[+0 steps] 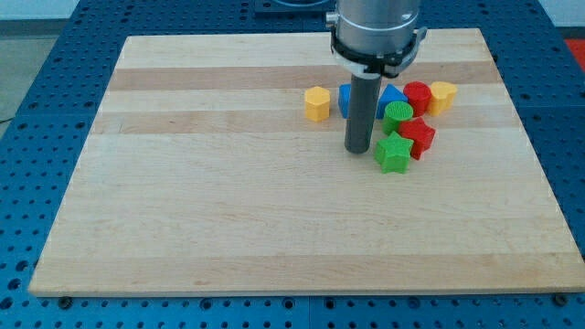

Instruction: Adjust the green star into the bottom side of the red star

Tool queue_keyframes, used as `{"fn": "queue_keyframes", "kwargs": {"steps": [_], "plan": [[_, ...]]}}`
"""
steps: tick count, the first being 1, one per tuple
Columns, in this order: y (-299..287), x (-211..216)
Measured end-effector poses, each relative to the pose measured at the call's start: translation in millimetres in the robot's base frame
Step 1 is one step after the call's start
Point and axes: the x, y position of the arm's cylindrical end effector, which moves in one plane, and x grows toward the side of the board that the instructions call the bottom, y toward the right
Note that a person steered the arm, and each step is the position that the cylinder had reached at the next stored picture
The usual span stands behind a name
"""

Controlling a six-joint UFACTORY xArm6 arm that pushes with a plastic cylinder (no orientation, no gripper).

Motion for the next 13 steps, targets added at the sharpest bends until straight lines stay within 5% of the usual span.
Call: {"fn": "queue_keyframes", "kwargs": {"steps": [3, 7, 10, 13], "plan": [[49, 27], [21, 95], [38, 76], [16, 134]]}}
